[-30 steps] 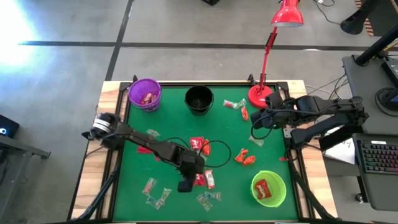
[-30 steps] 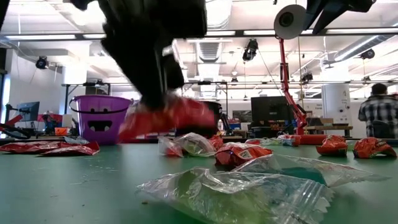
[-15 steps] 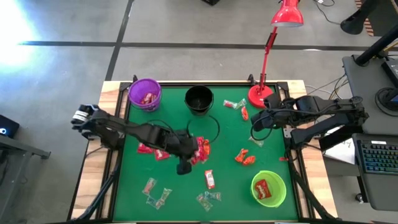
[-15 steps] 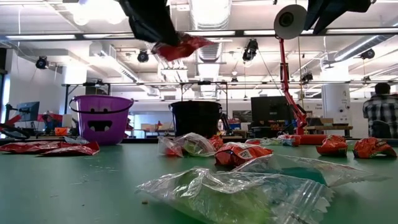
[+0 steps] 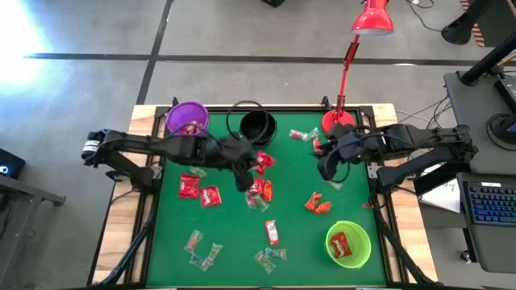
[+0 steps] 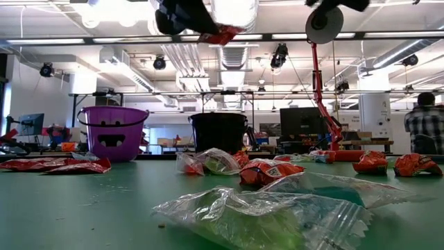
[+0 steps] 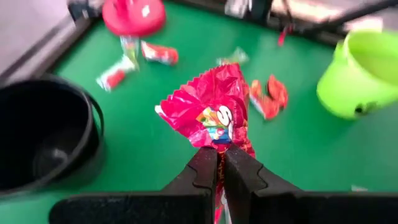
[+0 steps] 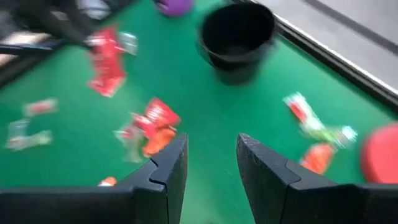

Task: Sort candy
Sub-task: Put the red candy into the green bucket

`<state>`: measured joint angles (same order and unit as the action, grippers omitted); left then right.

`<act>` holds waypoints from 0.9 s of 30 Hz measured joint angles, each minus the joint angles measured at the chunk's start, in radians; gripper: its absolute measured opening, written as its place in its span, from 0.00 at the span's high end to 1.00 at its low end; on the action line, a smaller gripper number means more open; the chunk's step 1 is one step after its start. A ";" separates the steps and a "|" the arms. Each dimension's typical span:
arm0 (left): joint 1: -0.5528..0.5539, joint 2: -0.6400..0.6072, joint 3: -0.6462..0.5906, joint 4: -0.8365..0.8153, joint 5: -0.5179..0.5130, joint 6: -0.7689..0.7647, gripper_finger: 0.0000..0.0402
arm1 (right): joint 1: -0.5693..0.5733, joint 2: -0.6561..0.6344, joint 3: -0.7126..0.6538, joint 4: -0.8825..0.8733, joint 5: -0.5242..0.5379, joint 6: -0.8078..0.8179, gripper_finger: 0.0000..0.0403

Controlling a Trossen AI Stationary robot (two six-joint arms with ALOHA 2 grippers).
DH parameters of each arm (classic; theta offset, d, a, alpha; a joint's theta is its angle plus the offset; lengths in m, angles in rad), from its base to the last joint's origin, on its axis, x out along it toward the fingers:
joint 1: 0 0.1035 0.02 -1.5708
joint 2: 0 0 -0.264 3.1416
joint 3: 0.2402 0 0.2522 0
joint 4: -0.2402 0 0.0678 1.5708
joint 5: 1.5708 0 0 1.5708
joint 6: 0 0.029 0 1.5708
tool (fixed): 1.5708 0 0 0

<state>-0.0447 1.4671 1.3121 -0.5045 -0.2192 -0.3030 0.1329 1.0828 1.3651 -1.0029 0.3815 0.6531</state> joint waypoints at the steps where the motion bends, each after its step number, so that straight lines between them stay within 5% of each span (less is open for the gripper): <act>1: 0.006 -0.004 0.000 0.021 0.000 0.006 1.00 | 0.000 0.000 0.000 0.037 -0.007 -0.028 0.68; 11: 0.028 -0.010 0.000 0.301 0.000 0.071 1.00 | 0.000 0.013 0.000 0.238 -0.154 -0.264 0.68; 27: 0.030 0.019 0.000 0.529 0.001 0.163 1.00 | -0.001 0.034 0.000 0.345 -0.146 -0.387 0.68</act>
<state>-0.0151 1.4860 1.3121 0.0245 -0.2180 -0.1397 0.1322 1.1168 1.3651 -0.6578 0.2356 0.2658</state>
